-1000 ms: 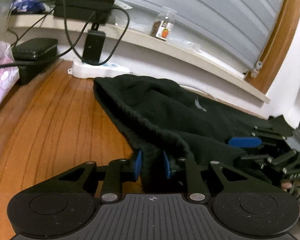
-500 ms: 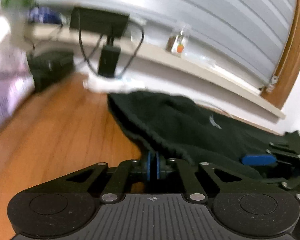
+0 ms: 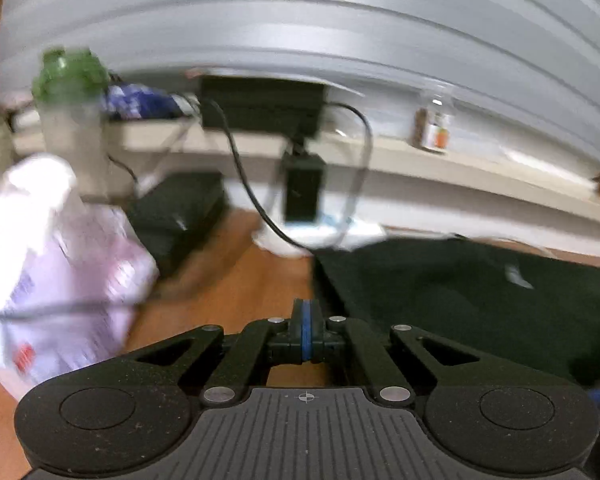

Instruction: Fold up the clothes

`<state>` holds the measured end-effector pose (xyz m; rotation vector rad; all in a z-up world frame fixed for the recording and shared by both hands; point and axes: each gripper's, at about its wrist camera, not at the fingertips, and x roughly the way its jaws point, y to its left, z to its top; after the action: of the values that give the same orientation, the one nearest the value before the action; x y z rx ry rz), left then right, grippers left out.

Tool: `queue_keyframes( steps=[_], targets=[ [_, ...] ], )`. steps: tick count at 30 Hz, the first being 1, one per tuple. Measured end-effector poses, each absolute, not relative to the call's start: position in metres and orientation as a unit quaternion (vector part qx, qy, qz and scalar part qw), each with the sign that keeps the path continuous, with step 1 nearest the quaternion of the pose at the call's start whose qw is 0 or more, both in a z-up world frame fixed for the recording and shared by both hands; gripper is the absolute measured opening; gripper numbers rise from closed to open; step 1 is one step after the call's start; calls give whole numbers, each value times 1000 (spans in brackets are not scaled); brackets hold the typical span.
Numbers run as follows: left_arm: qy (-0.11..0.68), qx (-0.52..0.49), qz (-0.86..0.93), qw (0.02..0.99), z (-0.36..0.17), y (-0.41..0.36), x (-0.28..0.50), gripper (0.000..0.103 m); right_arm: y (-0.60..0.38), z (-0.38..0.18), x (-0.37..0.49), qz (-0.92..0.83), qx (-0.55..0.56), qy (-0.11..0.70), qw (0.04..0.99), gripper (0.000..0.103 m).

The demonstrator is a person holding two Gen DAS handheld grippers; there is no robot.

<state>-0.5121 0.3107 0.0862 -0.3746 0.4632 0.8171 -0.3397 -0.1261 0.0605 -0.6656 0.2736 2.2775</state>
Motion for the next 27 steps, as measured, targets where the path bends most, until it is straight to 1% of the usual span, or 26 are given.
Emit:
queue_keyframes(
  steps=[1,2,3,4,6,7,8,9,11,13,14,16,18,22,23,26,27],
  targets=[
    [224,-178,387,877,86,305,-514,5,-124,58,-342,885,-263,112,367,24],
    [226,-175,384,878,85,299,-516,8,-122,56,-344,884,-267,117,365,29],
    [229,-171,382,879,85,293,-518,15,-120,54,-346,883,-272,122,363,32],
    [226,-171,377,882,86,288,-521,22,-120,53,-349,884,-277,117,359,32],
    [215,-172,367,889,89,277,-527,26,-122,51,-356,884,-289,98,355,32],
    [207,-173,362,893,92,271,-529,32,-124,51,-359,883,-294,88,354,32],
    [198,-175,356,896,95,266,-531,36,-123,51,-361,882,-295,87,357,34],
    [190,-176,351,900,98,260,-533,40,-123,51,-362,880,-295,87,361,41],
    [178,-179,337,907,102,250,-535,42,-124,53,-360,874,-288,83,382,51],
    [173,-182,318,914,103,241,-533,43,-130,59,-356,872,-268,70,403,56],
    [188,-175,320,912,99,238,-529,43,-134,63,-355,872,-253,62,415,59],
    [227,-156,330,903,88,234,-519,43,-142,71,-355,876,-234,54,418,60],
    [233,-156,337,899,82,229,-525,43,-151,75,-360,887,-235,50,395,59],
    [238,-159,351,891,71,218,-540,44,-164,57,-384,879,-300,17,369,59],
    [240,-160,355,889,68,216,-544,45,-162,51,-387,877,-310,17,367,61],
    [239,-162,368,884,61,203,-562,57,-152,48,-380,876,-300,53,374,75],
    [234,-162,376,882,59,193,-574,60,-147,48,-379,875,-299,69,374,78]
  ],
)
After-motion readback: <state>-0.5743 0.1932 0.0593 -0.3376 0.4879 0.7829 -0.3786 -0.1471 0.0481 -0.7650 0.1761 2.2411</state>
